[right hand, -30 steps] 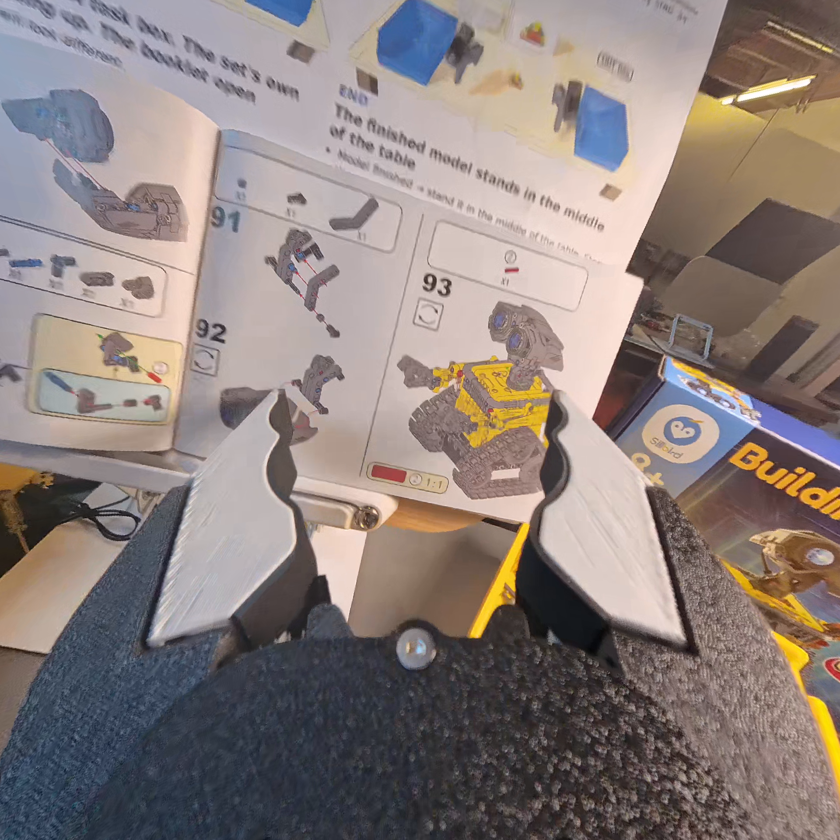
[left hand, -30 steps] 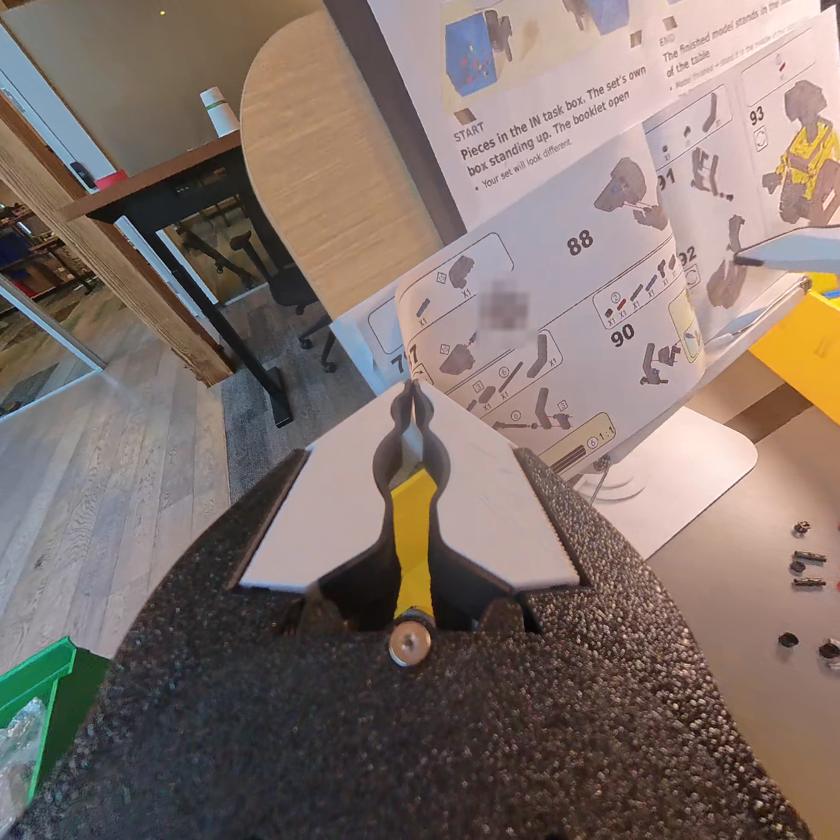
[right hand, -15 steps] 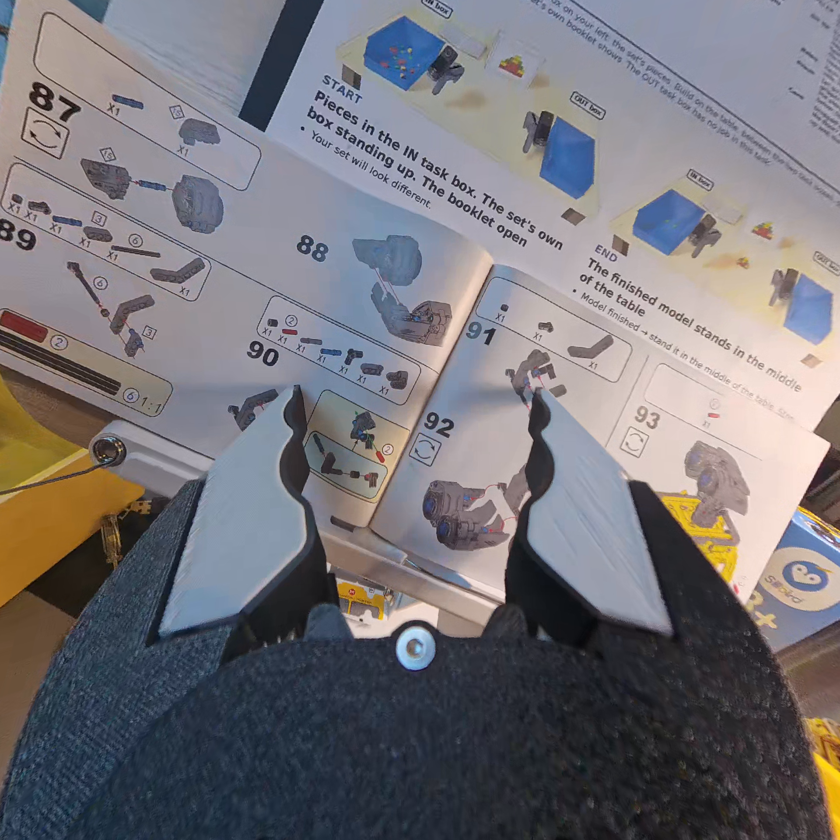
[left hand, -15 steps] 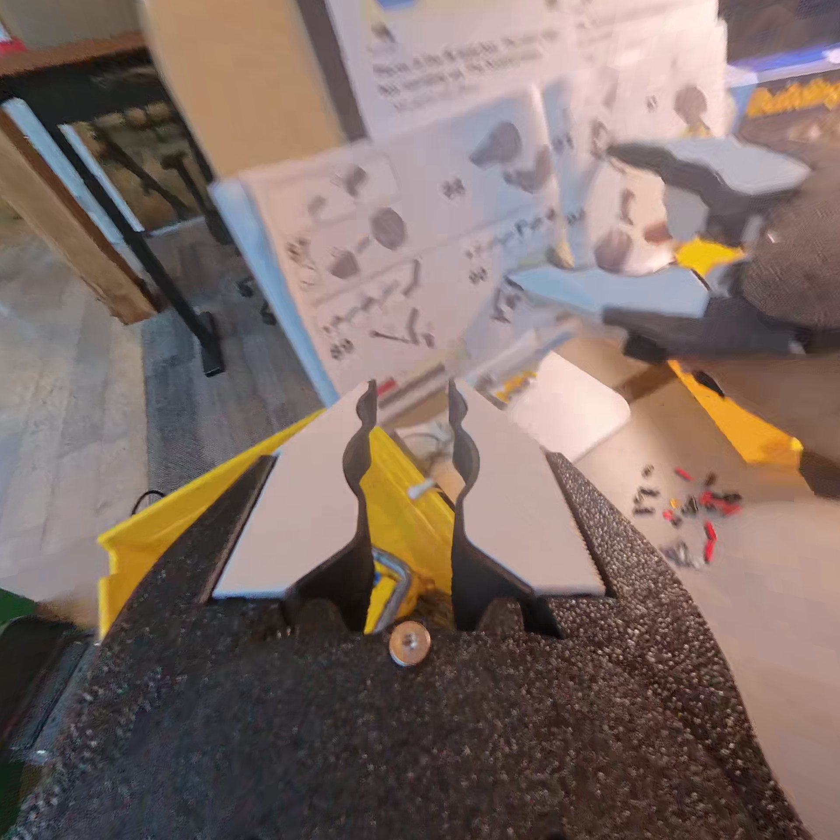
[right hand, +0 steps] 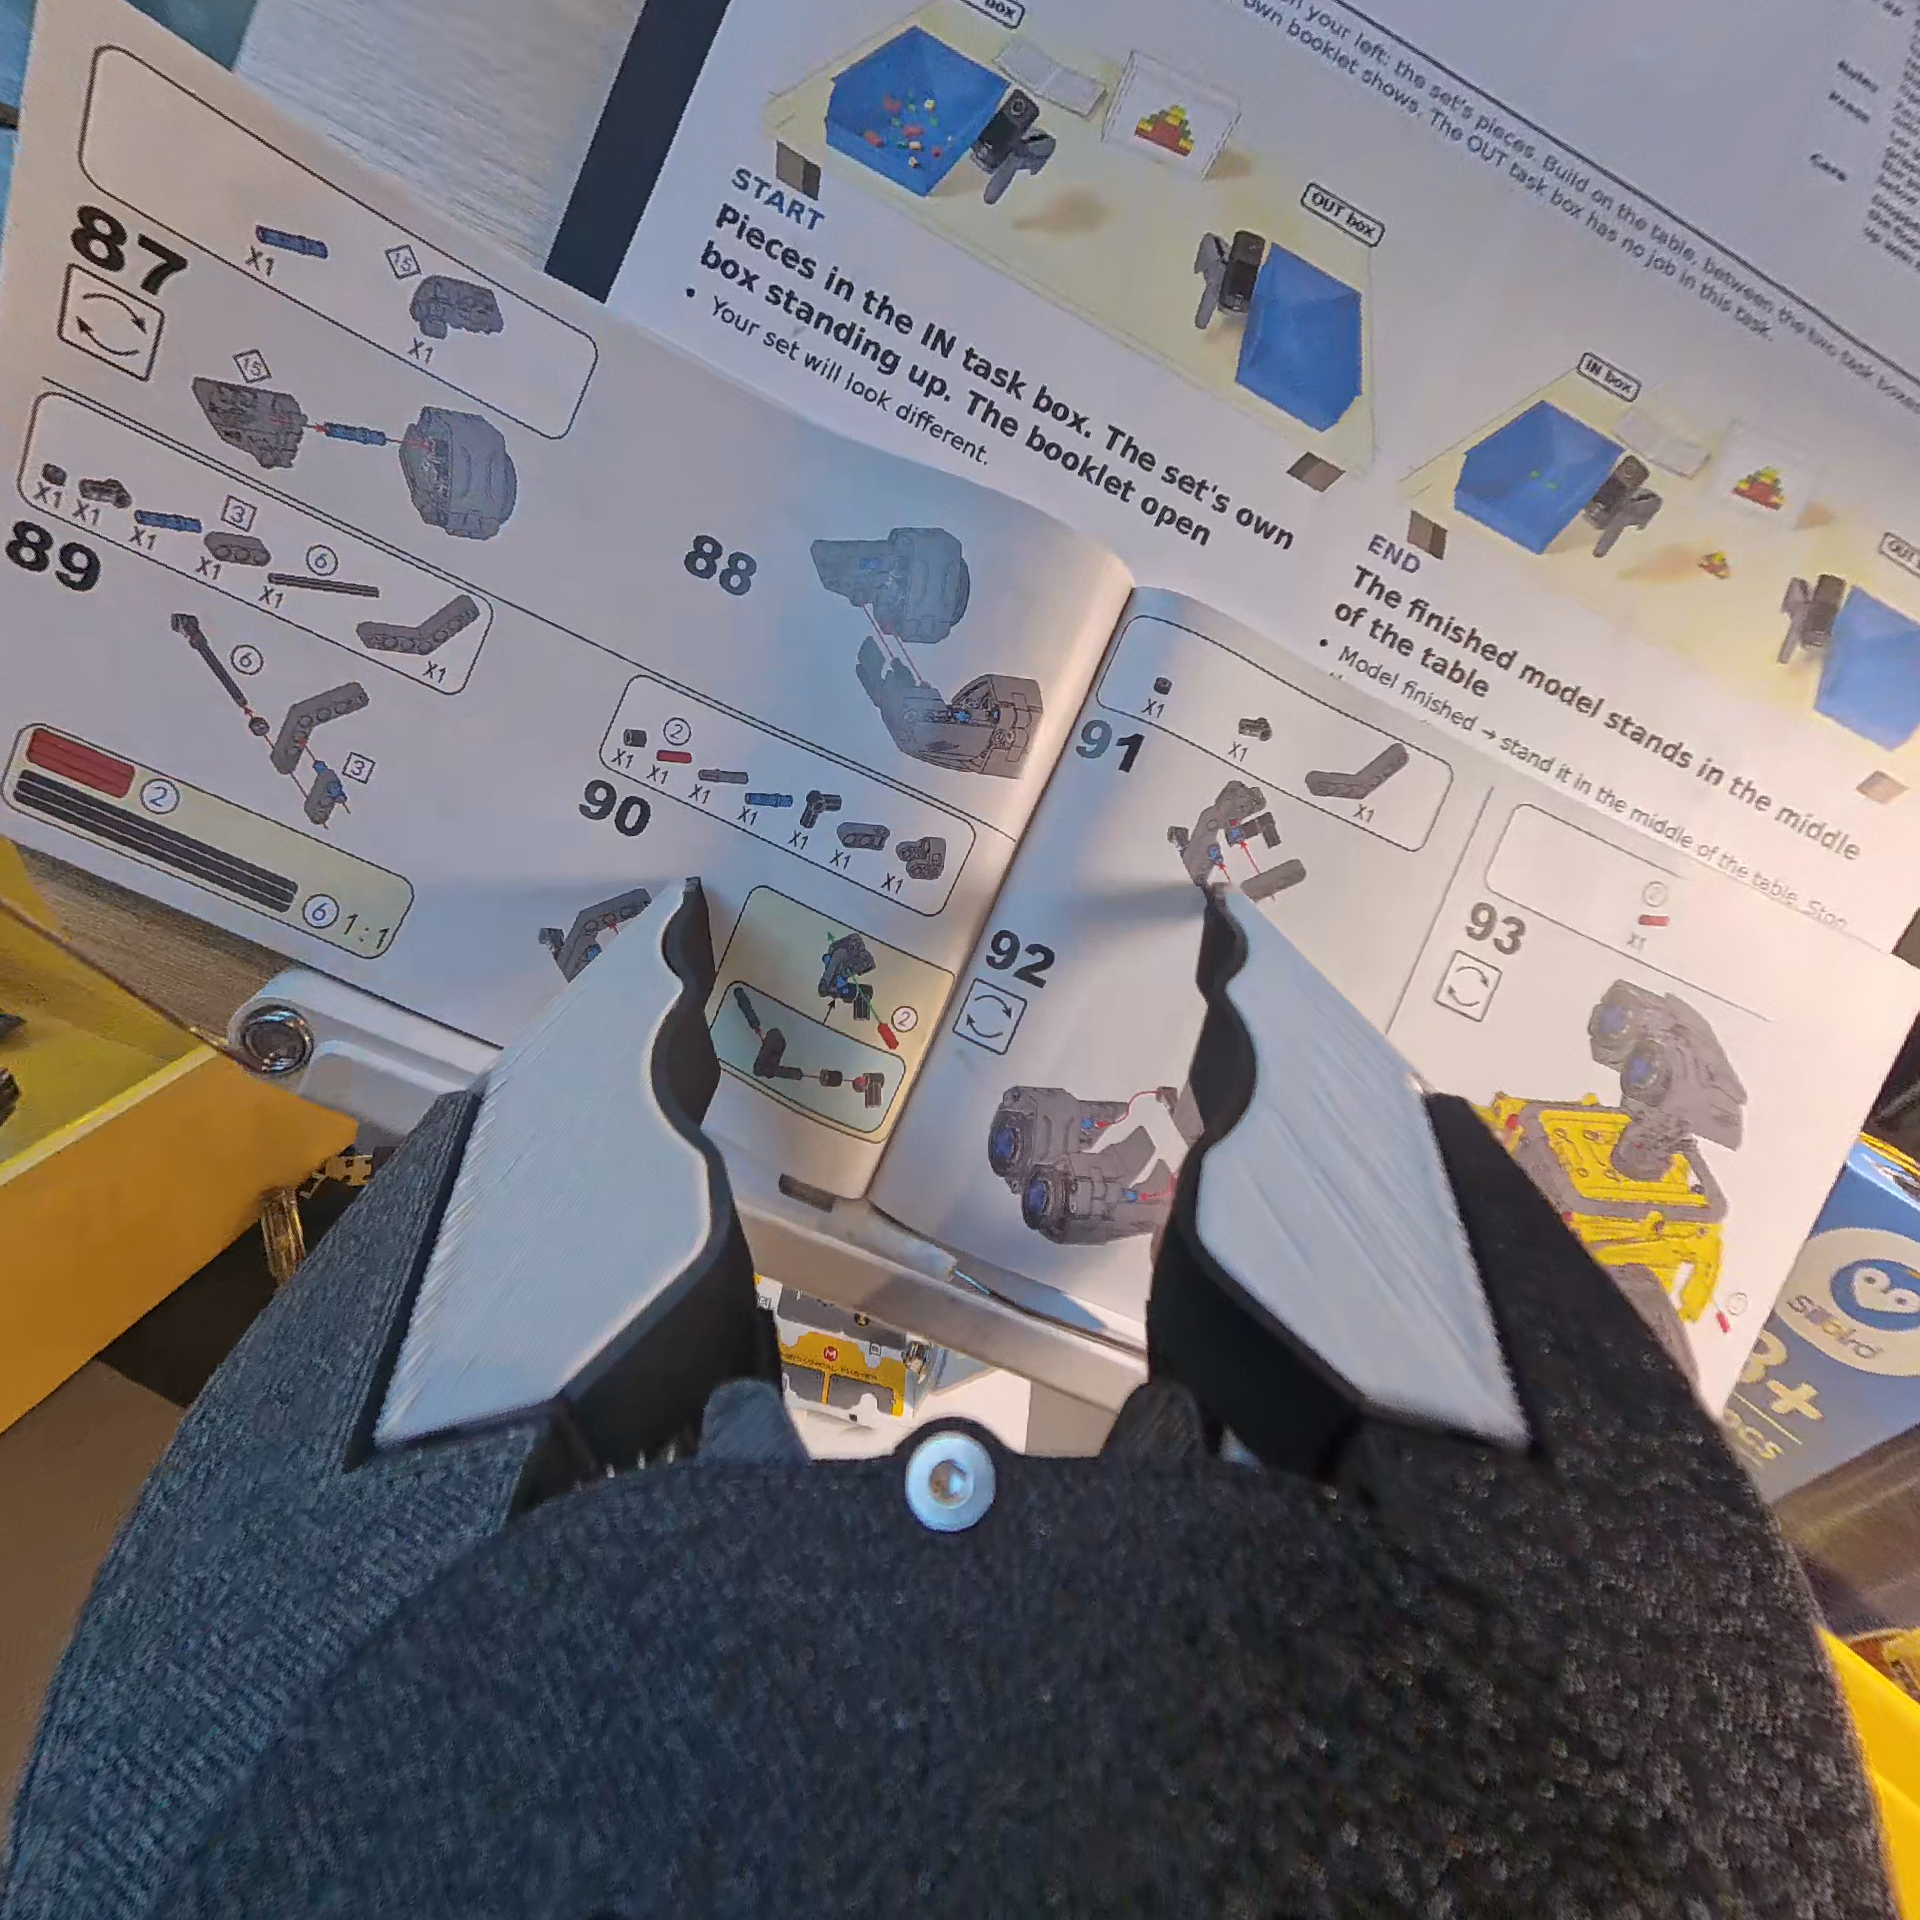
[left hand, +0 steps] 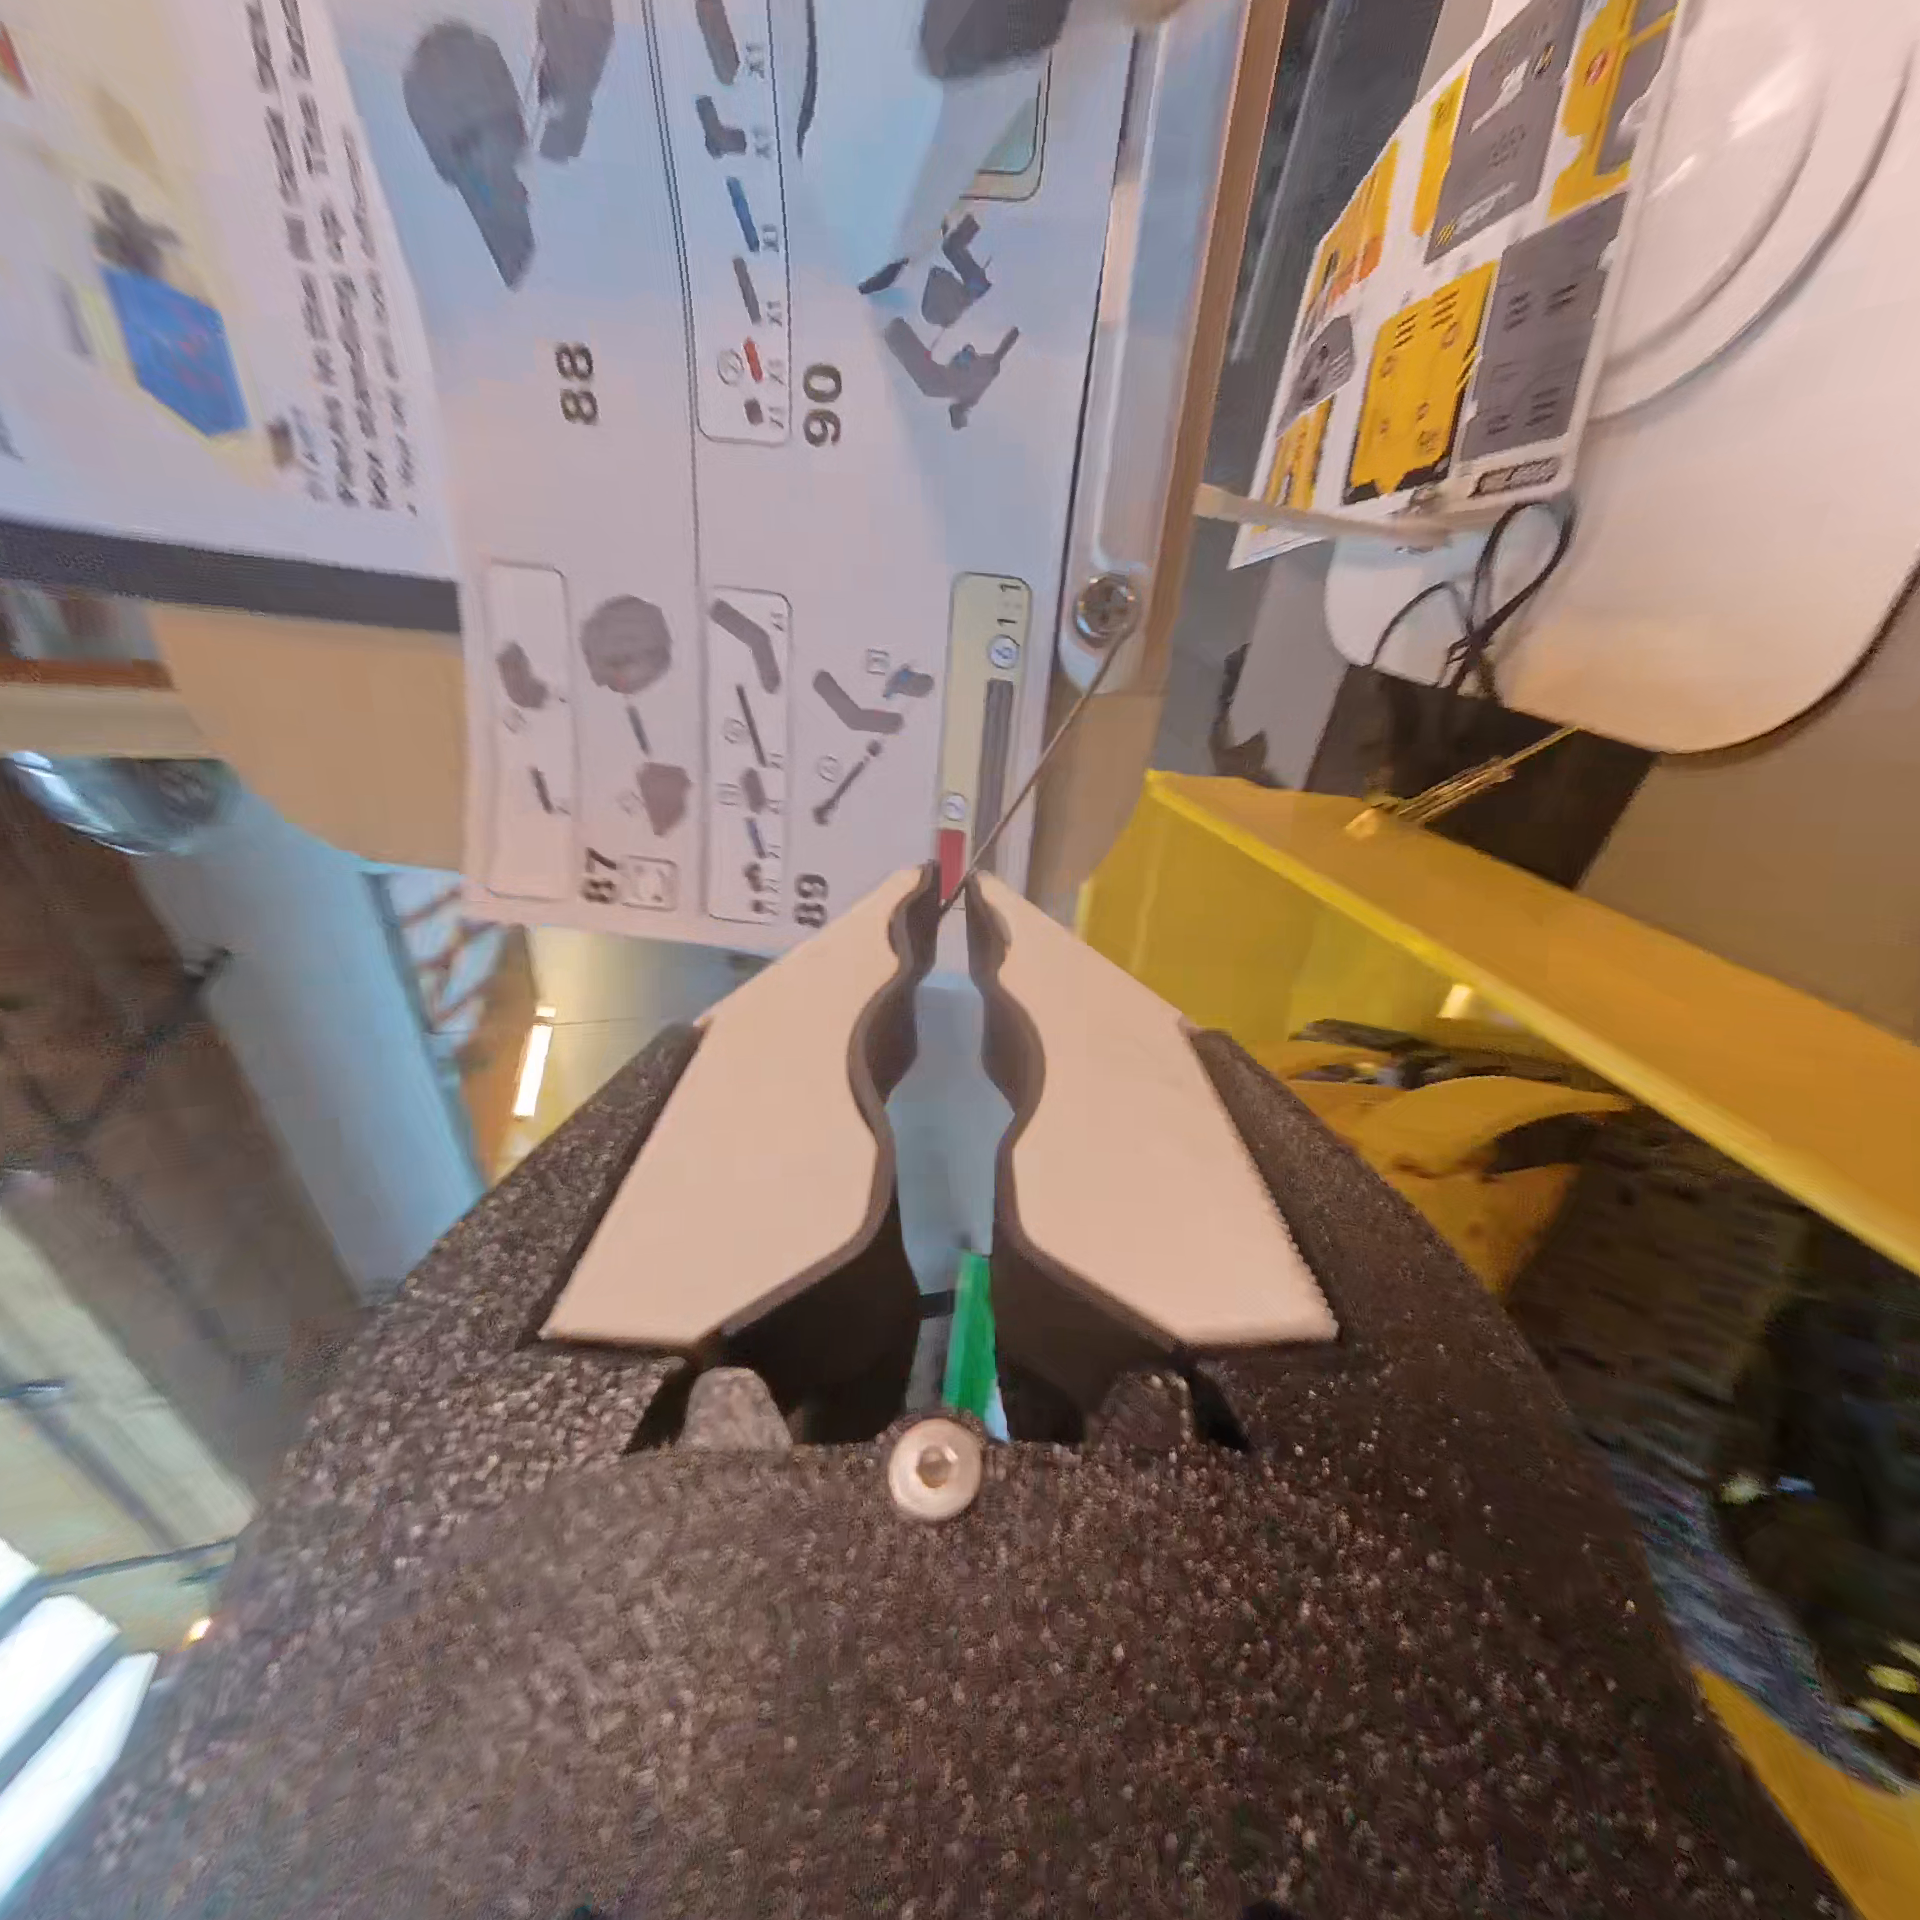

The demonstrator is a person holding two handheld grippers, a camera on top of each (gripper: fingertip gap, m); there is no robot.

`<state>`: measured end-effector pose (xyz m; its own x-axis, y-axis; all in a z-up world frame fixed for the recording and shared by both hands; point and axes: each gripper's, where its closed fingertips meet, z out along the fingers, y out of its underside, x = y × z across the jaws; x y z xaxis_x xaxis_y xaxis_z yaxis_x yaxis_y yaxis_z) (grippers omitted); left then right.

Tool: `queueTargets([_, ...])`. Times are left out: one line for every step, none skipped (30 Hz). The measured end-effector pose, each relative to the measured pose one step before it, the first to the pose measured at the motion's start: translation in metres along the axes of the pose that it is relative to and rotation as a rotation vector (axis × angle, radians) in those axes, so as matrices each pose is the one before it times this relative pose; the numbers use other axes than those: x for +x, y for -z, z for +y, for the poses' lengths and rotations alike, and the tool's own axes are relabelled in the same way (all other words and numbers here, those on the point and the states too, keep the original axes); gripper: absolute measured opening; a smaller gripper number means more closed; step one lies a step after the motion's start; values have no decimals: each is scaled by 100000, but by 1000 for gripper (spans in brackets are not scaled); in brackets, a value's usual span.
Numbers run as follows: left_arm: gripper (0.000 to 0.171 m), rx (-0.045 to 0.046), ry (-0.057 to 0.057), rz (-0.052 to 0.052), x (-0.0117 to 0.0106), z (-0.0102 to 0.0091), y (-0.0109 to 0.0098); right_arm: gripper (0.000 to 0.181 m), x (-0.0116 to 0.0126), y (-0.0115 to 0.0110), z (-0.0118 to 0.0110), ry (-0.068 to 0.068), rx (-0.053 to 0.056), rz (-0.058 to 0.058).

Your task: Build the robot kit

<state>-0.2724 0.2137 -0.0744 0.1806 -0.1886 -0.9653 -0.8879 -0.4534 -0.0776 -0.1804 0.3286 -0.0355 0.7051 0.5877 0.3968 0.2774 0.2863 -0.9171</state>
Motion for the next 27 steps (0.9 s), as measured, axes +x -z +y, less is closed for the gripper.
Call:
queueTargets([4, -72, -9366, -4996, -795, -404, -393, 91, -47, 54, 43, -677, 575, 59])
queueTargets([5, 1542, -7228, -4501, -824, -590, -458, 90, -43, 68, 45, -658, 360, -14])
queueTargets([6, 2855, -4928, -2960, -791, -838, -398, 89, -16, 68, 25, -571, 137, 97])
queueTargets([7, 4596, -4563, -2484, -800, -1200, -250, 89, -18, 20, 11, -285, 32, 100])
queueTargets([7, 4216, -5036, -3169, -740, -1218, -315, 88, -4, -10, 8, -456, -83, 89])
queueTargets([0, 5270, -4158, -6853, -1144, -1243, -322, 88, -30, -41, 8, -650, -69, -194])
queueTargets([0, 9087, -848, -3745, -851, -1586, -107, 88, -29, -39, -8, -102, -42, -61])
queueTargets([0, 4595, 1967, 2929, 3, -875, -269, 88, 34, -9, 1, 33, -101, 91])
queueTargets([1, -2345, 5834, 1018, -309, 217, -351, 88, 11, -7, 15, -451, -216, -378])
queueTargets([3, -2396, 10506, -824, -609, 463, -52, 88, 4, 19, 3, -455, -287, -446])
queueTargets([5, 1042, 16414, -353, -666, 199, 354, 88, 7, 34, -11, -120, -261, -409])
queueTargets([7, 843, 19454, 1059, -493, 218, 492, 88, 10, 27, -16, -145, -160, -348])
queueTargets([8, -910, 18416, 1490, -322, 383, 440, 88, -2, 9, -4, -341, -112, -490])
queueTargets([11, -1015, 15777, 2569, 8, 346, 396, 89, -2, 15, 5, -207, 26, -486])
queueTargets([13, -790, 13631, 4630, 497, 314, 292, 89, 15, 21, 11, 0, 60, -280])
queueTargets([17, -1196, 11171, 4363, 610, 412, 121, 90, 6, 35, 10, -6, 65, -346])
queueTargets([18, -1277, 7470, 2161, 382, 527, -74, 90, -23, 47, -7, 93, 5, -518])
queueTargets([18, -2256, 4171, 1129, 251, 672, -323, 90, 22, 37, 8, 326, -269, -473])
queueTargets([19, -2656, 1894, 432, 144, 719, -498, 90, 1, 48, -18, 123, -218, -574])
queueTargets([20, -2690, 428, -392, -3, 699, -560, 90, 11, 63, -7, 160, -340, -593])
queueTargets([19, -2926, -264, -210, -3, 725, -577, 90, 63, 108, -17, 296, -168, -368])
queueTargets([16, -2745, -243, -294, -59, 702, -479, 90, 191, 151, 43, -205, -204, 181])
queueTargets([11, 14, 525, -943, -170, 264, -178, 91, 245, 152, 114, -656, -167, -30])
queueTargets([5, 1237, 2429, -1184, -225, 37, 50, 92, 231, 143, 170, -988, -73, -310])
queueTargets([5, 690, 3930, -12, -98, 82, 76, 93, 265, 120, 246, -850, -334, -135])
queueTargets([5, 1115, 3936, 1357, 104, -13, 35, 94, 204, 107, 199, -510, -32, -282])
queueTargets([4, 1006, 2047, 732, 47, -47, -4, 94, 77, 86, 113, -88, 429, -333])
